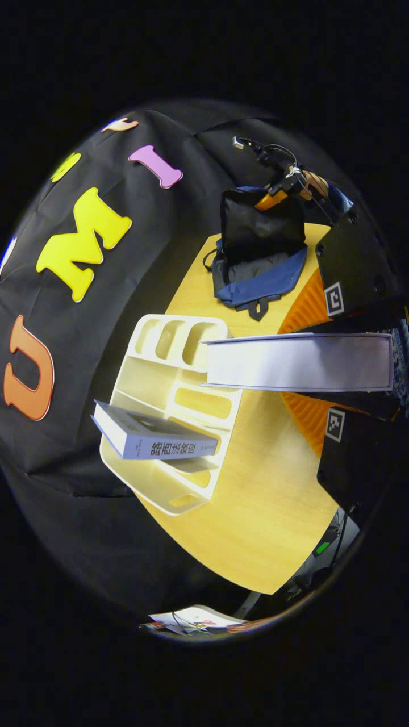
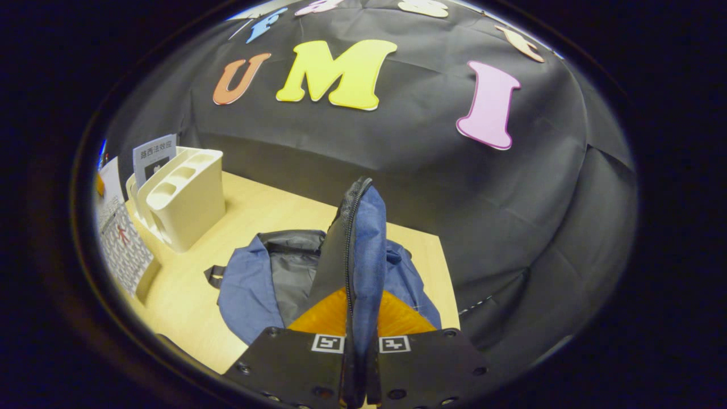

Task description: Open the schoolbag, grab two books from the bookshelf and put them into the schoolbag.

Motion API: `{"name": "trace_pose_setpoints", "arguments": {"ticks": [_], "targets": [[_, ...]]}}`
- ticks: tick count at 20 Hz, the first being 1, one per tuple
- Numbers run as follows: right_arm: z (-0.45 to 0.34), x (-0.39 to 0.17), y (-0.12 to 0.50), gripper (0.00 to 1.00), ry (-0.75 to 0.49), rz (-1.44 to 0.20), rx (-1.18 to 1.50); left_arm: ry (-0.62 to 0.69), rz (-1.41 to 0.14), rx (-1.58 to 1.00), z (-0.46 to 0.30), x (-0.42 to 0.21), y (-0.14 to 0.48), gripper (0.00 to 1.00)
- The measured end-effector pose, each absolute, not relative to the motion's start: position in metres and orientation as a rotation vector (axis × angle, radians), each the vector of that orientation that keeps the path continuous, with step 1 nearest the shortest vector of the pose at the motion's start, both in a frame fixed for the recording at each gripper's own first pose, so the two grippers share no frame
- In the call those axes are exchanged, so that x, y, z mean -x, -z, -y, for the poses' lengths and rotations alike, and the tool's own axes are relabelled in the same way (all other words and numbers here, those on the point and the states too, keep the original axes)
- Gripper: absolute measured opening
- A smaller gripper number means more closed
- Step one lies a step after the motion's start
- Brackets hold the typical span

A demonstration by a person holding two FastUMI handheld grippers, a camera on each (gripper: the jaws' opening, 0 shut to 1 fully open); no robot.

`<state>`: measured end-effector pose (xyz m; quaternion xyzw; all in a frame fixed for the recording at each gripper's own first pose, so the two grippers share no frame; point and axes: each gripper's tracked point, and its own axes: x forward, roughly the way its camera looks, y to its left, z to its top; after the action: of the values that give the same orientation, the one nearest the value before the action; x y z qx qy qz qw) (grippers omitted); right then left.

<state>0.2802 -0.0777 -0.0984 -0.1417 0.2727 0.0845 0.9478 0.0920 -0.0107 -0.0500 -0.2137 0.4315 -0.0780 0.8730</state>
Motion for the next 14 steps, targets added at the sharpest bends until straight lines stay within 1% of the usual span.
{"name": "trace_pose_setpoints", "arguments": {"ticks": [1,4,9,14], "targets": [[0.077,-0.28,0.098,0.07,-0.174,-0.553,0.292,0.188,-0.903,0.44,0.022,-0.091,0.049,0.43],[0.078,-0.279,0.097,0.07,-0.176,-0.549,0.3,0.267,-0.909,0.442,0.063,-0.095,0.048,0.45],[0.085,-0.277,0.09,0.07,-0.175,-0.531,0.316,0.369,-0.922,0.455,0.125,-0.119,0.043,0.43],[0.094,-0.281,0.077,0.07,-0.171,-0.534,0.334,0.444,-0.873,0.516,0.181,-0.149,0.032,0.45]]}}
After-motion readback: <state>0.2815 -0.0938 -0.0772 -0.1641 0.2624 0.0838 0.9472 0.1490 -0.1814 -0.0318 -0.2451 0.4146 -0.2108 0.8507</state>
